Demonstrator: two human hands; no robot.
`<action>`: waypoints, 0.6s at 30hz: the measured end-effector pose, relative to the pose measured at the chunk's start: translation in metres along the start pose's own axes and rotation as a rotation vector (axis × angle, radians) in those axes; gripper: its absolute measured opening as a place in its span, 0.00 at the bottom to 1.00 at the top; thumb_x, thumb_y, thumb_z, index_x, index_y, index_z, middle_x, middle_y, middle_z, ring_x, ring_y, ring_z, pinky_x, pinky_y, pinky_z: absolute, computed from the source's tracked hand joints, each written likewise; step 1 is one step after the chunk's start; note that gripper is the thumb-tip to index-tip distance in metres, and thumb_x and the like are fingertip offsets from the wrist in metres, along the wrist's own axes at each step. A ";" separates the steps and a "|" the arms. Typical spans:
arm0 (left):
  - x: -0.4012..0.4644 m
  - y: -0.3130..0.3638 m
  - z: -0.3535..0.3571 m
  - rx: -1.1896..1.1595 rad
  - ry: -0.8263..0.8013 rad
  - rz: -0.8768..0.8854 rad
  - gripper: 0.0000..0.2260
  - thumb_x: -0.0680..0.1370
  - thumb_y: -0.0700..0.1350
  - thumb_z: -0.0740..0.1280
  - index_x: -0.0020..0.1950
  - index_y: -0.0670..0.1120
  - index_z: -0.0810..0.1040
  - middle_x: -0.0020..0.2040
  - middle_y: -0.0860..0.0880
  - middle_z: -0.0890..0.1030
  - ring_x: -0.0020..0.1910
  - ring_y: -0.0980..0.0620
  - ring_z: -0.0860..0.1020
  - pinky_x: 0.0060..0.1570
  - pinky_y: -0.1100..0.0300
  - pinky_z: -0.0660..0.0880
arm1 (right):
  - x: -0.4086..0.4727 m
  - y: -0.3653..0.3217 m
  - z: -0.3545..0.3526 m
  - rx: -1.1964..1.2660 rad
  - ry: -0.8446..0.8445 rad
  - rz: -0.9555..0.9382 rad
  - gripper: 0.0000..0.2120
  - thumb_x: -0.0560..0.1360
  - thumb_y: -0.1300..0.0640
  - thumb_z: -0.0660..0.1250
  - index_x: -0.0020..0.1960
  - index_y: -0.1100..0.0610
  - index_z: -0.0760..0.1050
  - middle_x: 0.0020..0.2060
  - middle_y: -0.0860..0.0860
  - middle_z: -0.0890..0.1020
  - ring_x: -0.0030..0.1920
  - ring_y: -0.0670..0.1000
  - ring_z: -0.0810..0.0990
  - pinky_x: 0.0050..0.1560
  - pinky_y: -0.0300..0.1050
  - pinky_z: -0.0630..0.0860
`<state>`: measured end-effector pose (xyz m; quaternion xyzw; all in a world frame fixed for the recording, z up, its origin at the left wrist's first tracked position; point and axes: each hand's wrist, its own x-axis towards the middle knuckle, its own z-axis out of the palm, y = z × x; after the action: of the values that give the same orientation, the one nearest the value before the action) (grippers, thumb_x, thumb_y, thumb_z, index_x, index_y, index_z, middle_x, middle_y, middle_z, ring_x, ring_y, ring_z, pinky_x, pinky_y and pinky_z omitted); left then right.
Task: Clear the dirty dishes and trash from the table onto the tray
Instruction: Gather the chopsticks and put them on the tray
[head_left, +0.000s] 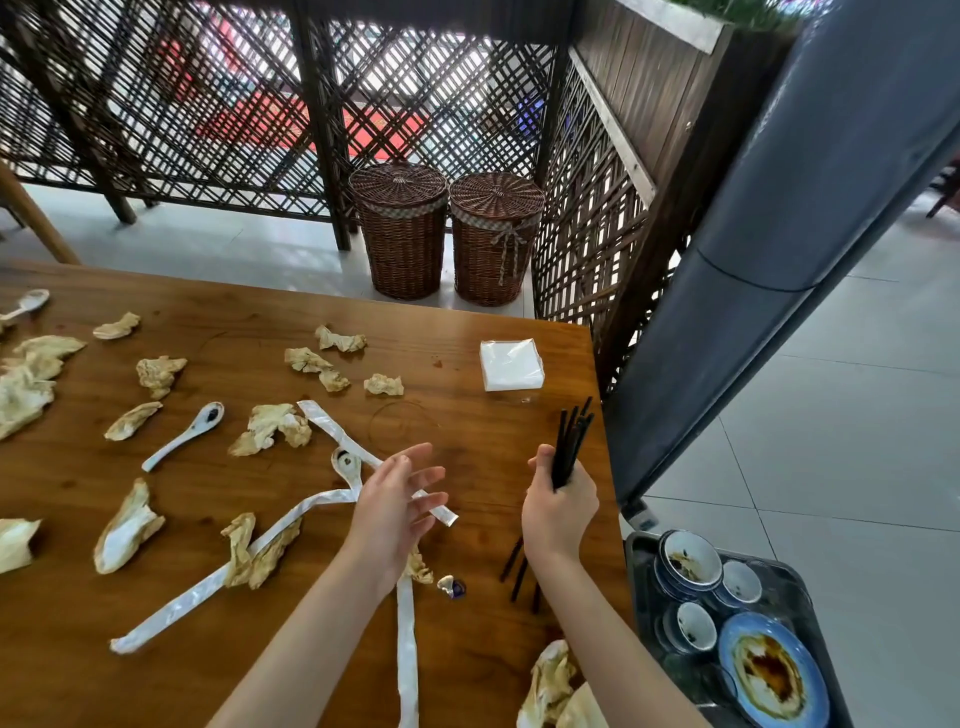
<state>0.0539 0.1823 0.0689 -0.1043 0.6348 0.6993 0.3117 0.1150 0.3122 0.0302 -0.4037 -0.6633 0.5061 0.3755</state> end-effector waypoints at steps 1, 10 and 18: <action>0.000 0.000 0.000 0.002 -0.001 0.000 0.13 0.83 0.50 0.53 0.53 0.54 0.78 0.52 0.47 0.80 0.51 0.47 0.78 0.51 0.52 0.71 | 0.000 0.000 -0.001 0.007 0.004 -0.009 0.12 0.76 0.49 0.62 0.36 0.50 0.76 0.28 0.43 0.77 0.31 0.44 0.76 0.35 0.36 0.71; 0.001 -0.004 0.005 0.006 -0.023 -0.036 0.12 0.83 0.49 0.55 0.53 0.54 0.79 0.52 0.48 0.80 0.51 0.47 0.78 0.48 0.54 0.72 | 0.010 -0.011 -0.015 0.075 -0.003 0.226 0.16 0.80 0.51 0.59 0.38 0.53 0.80 0.21 0.44 0.73 0.22 0.42 0.70 0.27 0.35 0.68; -0.008 0.006 0.036 -0.008 -0.119 -0.010 0.11 0.82 0.50 0.57 0.53 0.53 0.79 0.51 0.49 0.81 0.52 0.48 0.79 0.48 0.55 0.72 | 0.045 -0.025 -0.091 0.172 -0.037 0.598 0.20 0.80 0.47 0.57 0.40 0.58 0.78 0.17 0.47 0.69 0.19 0.46 0.69 0.29 0.43 0.72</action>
<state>0.0653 0.2139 0.0844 -0.0670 0.6118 0.7053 0.3518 0.1762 0.3833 0.0769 -0.5384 -0.4765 0.6557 0.2305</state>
